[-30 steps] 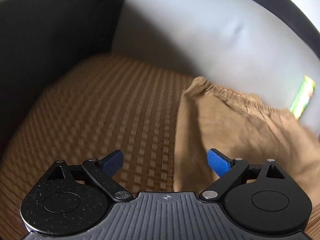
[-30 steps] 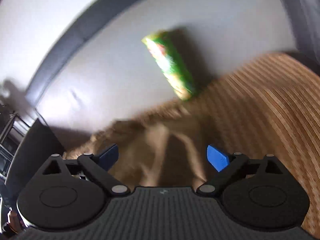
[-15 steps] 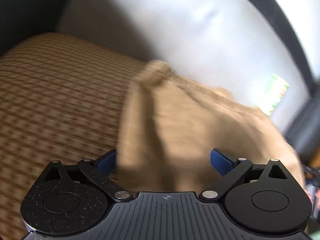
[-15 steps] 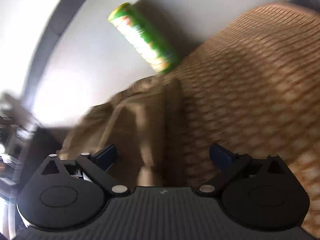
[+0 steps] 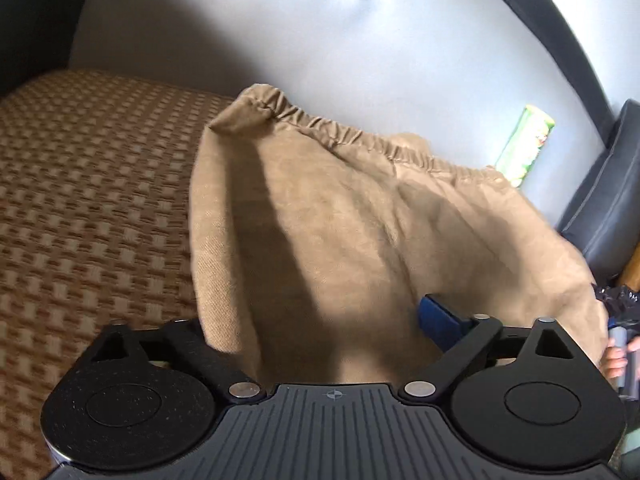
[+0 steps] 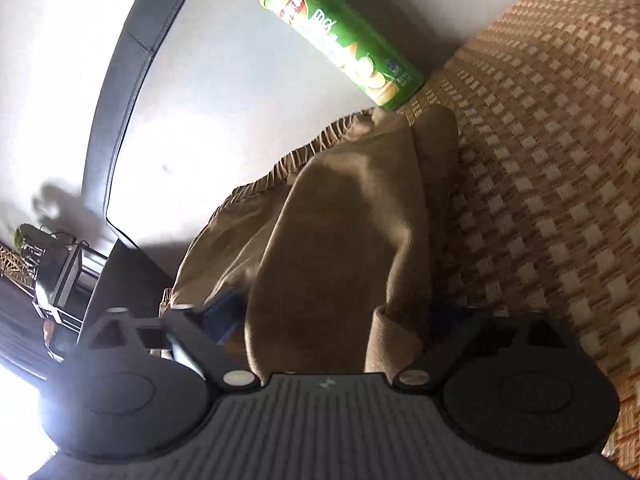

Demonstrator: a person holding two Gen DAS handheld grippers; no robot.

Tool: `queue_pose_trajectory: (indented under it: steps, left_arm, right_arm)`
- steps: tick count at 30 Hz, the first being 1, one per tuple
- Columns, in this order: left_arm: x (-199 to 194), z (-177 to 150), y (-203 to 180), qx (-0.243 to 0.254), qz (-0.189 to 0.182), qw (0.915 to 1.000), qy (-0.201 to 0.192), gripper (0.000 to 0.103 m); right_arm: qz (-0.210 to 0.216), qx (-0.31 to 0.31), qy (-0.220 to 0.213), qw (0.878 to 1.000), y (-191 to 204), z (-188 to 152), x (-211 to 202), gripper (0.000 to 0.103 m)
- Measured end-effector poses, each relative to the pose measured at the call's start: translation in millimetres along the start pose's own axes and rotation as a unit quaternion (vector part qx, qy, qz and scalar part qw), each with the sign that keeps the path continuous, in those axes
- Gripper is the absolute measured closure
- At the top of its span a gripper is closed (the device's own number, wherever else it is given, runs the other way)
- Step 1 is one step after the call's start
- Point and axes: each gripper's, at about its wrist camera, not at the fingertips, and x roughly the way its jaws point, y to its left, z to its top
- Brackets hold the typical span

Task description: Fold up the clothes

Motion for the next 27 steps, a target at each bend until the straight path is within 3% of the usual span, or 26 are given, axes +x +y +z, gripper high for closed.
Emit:
queue_pose_trajectory:
  steps: [2,4,9,16,18,19,20,21,23,27]
  left_arm:
    - [-8.3,-1.7,-5.0,-0.008,-0.001,1.0000,-0.004,0.047]
    - [-16.4,-5.0,-10.5,-0.013,0.000,0.9999,-0.005,0.055]
    - [-40.8,-29.7,-21.3,-0.020,-0.009,0.9997,0.014,0.061]
    - [-103.0,-126.7,-42.0,-0.020,-0.038,0.9979,0.049,0.060]
    - [-108.9,-158.7,-40.1,-0.036,-0.040,0.9974,0.048,0.054]
    - [-111.5,-174.6,-39.1,-0.045,-0.041,0.9970,0.048,0.046]
    - [-114.6,-181.6,-37.1,-0.066,-0.040,0.9962,0.041,0.043]
    - [-117.7,-187.6,-35.1,-0.089,-0.040,0.9947,0.033,0.043]
    - [-139.9,-192.5,-43.8,-0.102,-0.023,0.9945,0.007,0.037]
    - [-197.4,-202.2,-63.2,-0.020,0.031,0.9988,-0.031,0.031]
  right_arm:
    - [0.001,0.015,0.004,1.000,2.3,-0.9,-4.6,0.049]
    - [-0.005,0.014,0.008,1.000,9.9,0.7,-11.3,0.059]
    - [-0.004,0.024,0.025,0.999,26.3,-4.7,-39.9,0.063]
    - [-0.003,0.026,0.054,0.998,27.8,-67.1,-117.5,0.063]
    - [-0.006,0.035,0.057,0.998,19.0,-97.2,-142.4,0.062]
    - [-0.015,0.033,0.057,0.998,14.0,-110.8,-151.7,0.060]
    - [-0.026,0.027,0.057,0.998,9.1,-122.8,-159.9,0.056]
    - [-0.037,0.028,0.052,0.998,4.0,-133.1,-165.5,0.046]
    - [-0.044,0.055,0.020,0.997,-0.5,-142.8,-178.6,0.041]
    - [-0.052,0.034,-0.039,0.997,18.1,-149.3,-225.8,0.039]
